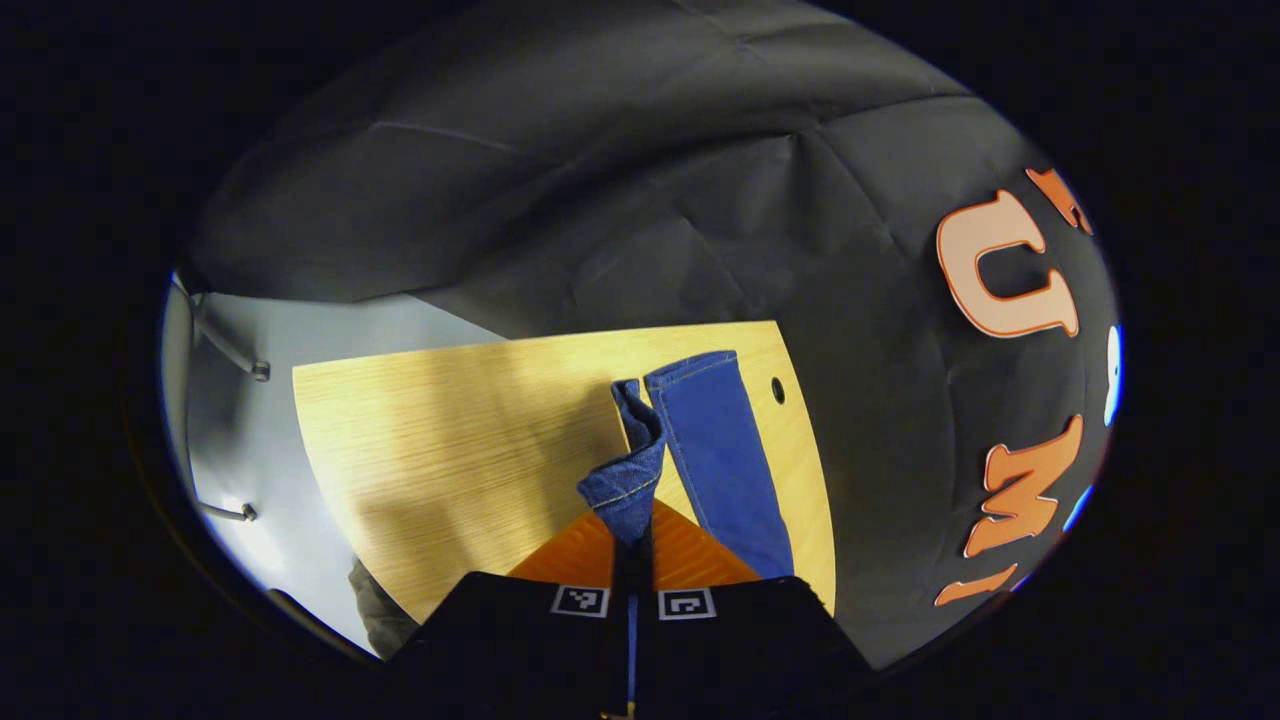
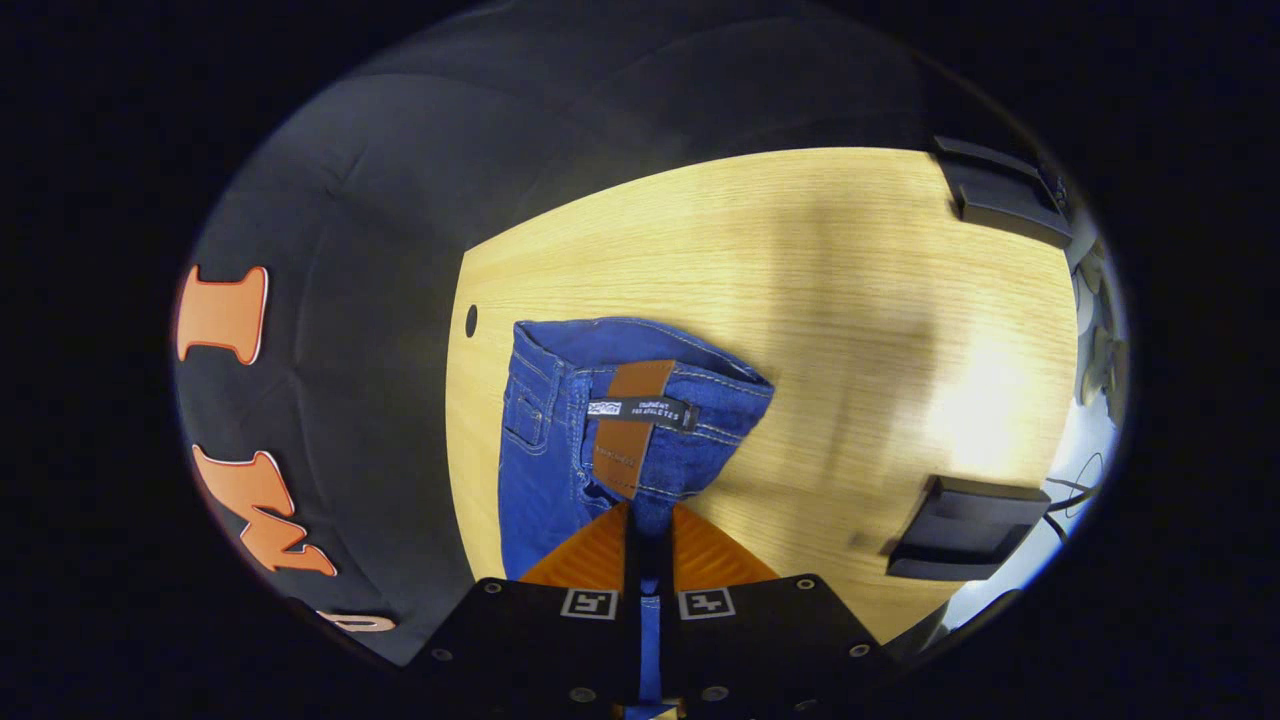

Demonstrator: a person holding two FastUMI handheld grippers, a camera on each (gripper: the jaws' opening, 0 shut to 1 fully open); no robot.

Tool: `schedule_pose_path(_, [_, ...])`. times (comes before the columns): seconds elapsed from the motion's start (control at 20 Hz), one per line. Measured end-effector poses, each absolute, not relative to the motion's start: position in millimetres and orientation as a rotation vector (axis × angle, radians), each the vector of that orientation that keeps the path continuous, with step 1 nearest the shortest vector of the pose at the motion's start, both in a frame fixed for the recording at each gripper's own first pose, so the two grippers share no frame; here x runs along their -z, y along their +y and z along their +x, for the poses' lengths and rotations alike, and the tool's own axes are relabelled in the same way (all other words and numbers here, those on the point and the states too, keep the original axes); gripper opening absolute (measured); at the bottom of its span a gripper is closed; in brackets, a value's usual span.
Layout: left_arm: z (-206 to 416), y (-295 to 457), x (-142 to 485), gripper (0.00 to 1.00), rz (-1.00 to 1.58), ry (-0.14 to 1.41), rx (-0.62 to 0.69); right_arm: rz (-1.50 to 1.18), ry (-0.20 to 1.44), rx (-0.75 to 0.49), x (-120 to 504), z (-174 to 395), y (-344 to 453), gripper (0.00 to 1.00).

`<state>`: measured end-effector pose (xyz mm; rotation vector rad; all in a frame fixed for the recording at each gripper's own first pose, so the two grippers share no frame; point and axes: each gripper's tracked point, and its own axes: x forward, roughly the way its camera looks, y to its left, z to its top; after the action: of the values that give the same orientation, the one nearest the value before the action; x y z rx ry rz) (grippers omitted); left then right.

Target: Grasp the waist and the cuffs of the jeans and fold them to make the two legs overlap; first hold the waist and fold one-third of the jeans toward the cuffs, then hold the cuffs and fold the remaining one-third in the same direction to finish folding.

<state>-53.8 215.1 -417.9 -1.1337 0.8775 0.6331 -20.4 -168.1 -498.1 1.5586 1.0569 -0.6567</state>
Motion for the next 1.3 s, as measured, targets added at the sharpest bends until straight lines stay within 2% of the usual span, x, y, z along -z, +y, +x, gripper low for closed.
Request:
schedule_pose_path(0.2, [-19.0,216.7,400.2,0.04,-1.072,0.943,-0.596,1.528,1.104,0.618,476.9,4.0,-174.4,0.08])
schedule_pose_path(0.45, [43.6,223.1,395.2,0.04,-1.095,0.983,-0.582,1.533,1.118,0.655,466.4,54.4,-176.8,0.08])
schedule_pose_path(0.65, [56.7,231.7,418.5,0.05,-1.077,1.163,-0.717,1.527,1.191,0.704,475.0,94.4,-174.4,0.08])
schedule_pose_path(0.75, [66.7,239.3,425.5,0.03,-1.089,1.185,-0.788,1.519,1.215,0.718,482.5,114.4,-169.5,0.08])
schedule_pose_path(0.95, [101.7,243.3,440.8,0.03,-1.055,1.241,-0.753,1.531,1.258,0.746,507.3,143.2,-161.0,0.08])
schedule_pose_path(1.15, [139.2,228.4,489.7,0.03,-1.063,1.348,-0.730,1.578,1.317,0.783,537.2,168.5,-147.8,0.08])
schedule_pose_path(1.3, [169.6,221.6,519.6,0.03,-1.015,1.412,-0.615,1.590,1.373,0.780,544.4,179.4,-145.4,0.08])
